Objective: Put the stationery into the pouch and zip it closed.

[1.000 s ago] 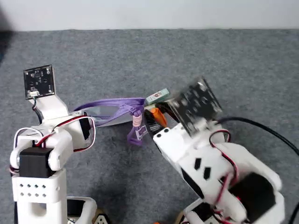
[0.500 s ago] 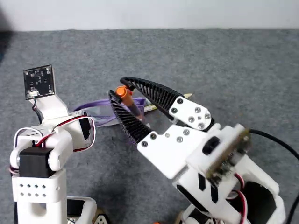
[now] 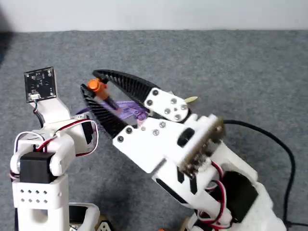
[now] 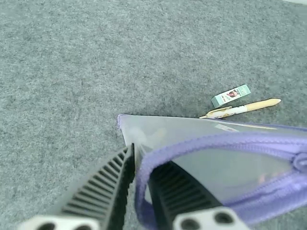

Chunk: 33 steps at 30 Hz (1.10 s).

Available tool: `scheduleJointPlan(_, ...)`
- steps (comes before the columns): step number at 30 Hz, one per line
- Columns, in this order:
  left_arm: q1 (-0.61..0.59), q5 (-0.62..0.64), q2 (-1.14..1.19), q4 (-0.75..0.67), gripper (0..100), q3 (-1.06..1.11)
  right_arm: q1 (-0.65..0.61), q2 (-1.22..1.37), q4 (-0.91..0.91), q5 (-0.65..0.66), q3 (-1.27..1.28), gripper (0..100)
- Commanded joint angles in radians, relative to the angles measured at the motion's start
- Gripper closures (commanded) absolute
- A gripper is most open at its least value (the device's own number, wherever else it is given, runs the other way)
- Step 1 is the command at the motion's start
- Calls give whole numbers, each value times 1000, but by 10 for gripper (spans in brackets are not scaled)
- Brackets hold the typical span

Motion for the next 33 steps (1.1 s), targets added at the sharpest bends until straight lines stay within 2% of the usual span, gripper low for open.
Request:
scheduleJointPlan(1, 6, 6, 11, -25, 988, -18, -5, 38, -19, -71, -11, 991)
scheduleJointPlan(6, 6, 6, 9, -25, 988, -18, 28, 79, -41, -86, 41, 991)
scheduleJointPlan(12, -28, 6, 6, -25, 988, -18, 77, 27, -234, -81, 272, 991)
scheduleJointPlan(17, -78, 6, 5, -21, 988, -18, 87, -48, -240, -8, 436, 986)
scheduleJointPlan(19, -78, 6, 5, -21, 988, -18, 88, -71, -197, 3, 448, 941)
scheduleJointPlan(23, -77, 6, 5, -21, 988, -18, 88, -104, -143, -3, 448, 758)
scheduleJointPlan(25, -77, 6, 5, -18, 988, -18, 91, -110, -143, -2, 448, 723)
scheduleJointPlan(29, -77, 6, 5, -18, 988, -18, 160, -99, -145, -18, 397, 815)
scheduleJointPlan(33, -77, 6, 5, -18, 988, -18, 328, -45, -117, -172, 305, 923)
